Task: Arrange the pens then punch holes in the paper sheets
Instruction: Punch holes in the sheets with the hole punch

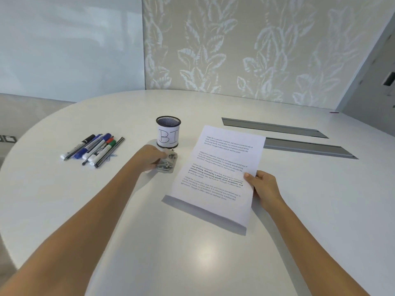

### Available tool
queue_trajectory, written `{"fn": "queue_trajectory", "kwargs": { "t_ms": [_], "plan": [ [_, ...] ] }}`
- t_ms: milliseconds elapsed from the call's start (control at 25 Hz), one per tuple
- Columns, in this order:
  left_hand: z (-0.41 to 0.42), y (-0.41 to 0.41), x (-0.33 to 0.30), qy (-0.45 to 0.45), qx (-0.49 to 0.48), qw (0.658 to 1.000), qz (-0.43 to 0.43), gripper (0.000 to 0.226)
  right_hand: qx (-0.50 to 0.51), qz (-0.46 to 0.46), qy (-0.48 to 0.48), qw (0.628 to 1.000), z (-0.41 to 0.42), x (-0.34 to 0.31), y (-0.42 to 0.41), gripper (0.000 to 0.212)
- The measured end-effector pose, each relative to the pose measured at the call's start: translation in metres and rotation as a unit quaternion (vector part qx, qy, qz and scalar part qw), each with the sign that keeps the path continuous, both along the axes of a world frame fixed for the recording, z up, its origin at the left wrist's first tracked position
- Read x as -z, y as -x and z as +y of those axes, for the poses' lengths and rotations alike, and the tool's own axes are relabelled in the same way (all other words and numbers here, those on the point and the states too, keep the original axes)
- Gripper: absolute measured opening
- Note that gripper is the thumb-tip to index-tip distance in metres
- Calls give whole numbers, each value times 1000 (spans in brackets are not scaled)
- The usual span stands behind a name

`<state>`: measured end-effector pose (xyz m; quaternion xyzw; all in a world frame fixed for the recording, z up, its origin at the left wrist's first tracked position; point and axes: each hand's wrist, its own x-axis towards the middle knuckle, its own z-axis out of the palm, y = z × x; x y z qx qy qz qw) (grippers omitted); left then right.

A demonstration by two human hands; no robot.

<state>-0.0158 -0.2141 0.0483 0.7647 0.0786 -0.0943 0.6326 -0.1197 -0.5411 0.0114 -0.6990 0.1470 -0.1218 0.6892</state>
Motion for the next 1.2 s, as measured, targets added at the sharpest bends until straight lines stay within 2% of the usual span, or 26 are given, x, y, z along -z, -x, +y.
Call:
{"fn": "queue_trajectory", "kwargs": {
  "t_ms": [120,280,440,640,840,960,1080,1200],
  "plan": [
    [2,4,-1,37,30,999,-17,22,0,3,-8,1000,3,2,-3,8],
    [1,0,8,108,75,991,-26,12,-6,-2,-12,1000,5,0,-1,8],
    [-2,-3,17,143,114,983,-34,14,3,-28,-52,998,11,-1,6,8],
    [-3,-3,22,183,108,977,-21,17,31,-35,22,999,11,-3,20,6],
    [-2,-1,28,227,113,967,-16,10,28,-69,40,996,15,-16,26,9],
    [0,-3,32,223,116,968,-15,20,12,-70,45,996,26,-22,26,9],
    [2,-5,34,226,134,965,-14,15,10,-65,48,997,35,-23,23,9],
    [4,-6,36,238,141,961,-9,22,24,-64,53,996,40,-23,21,8]
  ]
}}
